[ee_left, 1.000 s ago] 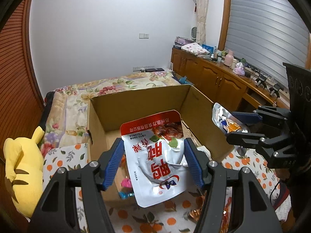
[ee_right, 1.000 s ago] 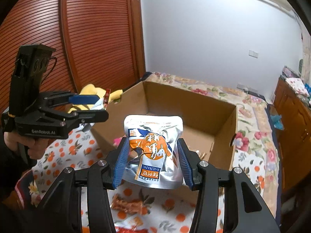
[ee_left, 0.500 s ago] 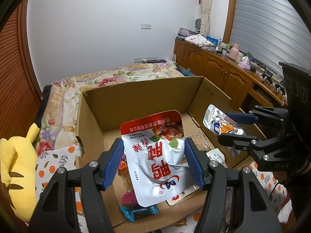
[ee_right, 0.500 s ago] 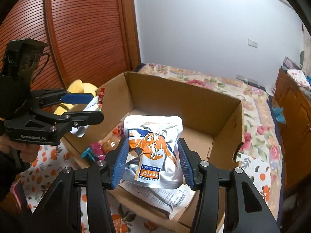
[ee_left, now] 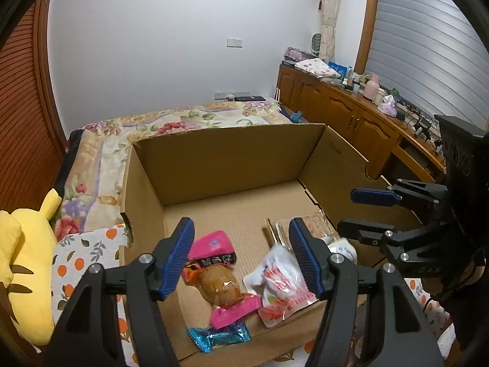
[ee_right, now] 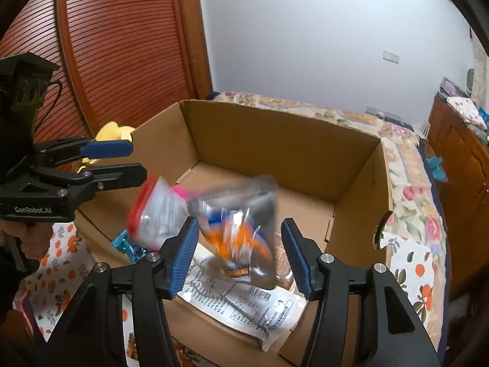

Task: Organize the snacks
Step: 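Carry both pouches over the box and open both tools to drop them, then withdraw both tools from the box back to the remaining snacks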

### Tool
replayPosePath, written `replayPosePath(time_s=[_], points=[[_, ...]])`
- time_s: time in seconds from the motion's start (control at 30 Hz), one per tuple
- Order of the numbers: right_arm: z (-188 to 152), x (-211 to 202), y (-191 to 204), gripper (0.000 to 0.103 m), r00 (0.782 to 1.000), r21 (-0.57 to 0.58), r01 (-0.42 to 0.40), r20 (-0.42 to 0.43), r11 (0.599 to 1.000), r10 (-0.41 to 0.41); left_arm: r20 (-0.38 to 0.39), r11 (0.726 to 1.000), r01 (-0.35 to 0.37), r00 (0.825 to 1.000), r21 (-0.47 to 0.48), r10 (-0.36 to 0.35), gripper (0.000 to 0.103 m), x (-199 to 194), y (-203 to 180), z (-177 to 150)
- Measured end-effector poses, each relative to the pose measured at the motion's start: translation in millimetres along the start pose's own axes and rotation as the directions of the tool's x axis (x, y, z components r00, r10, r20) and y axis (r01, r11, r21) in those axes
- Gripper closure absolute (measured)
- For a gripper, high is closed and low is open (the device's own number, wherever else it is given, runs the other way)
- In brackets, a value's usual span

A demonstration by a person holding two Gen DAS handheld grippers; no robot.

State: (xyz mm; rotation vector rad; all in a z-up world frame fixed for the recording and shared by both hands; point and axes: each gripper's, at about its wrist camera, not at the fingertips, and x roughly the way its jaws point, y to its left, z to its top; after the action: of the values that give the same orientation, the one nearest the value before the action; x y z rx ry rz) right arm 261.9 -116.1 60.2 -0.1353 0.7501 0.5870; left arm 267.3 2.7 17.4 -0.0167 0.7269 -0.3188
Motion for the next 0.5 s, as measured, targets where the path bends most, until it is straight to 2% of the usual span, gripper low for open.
replayPosePath(time_s=[0.2, 0.5], points=[[-3, -16, 5, 0.046, 1.0, 0.01, 0.001, 0.018, 1.0, -0.001, 0.012, 1.0, 0.005, 1.0, 0.007, -0.005, 0.039, -15, -5, -5], [-12, -64, 26, 0.045, 0.997, 0.003, 0.018, 0.07, 1.0, -0.018, 0.06, 1.0, -0.003, 0.998, 0.027, 0.002, 0.039, -60, -20, -15]])
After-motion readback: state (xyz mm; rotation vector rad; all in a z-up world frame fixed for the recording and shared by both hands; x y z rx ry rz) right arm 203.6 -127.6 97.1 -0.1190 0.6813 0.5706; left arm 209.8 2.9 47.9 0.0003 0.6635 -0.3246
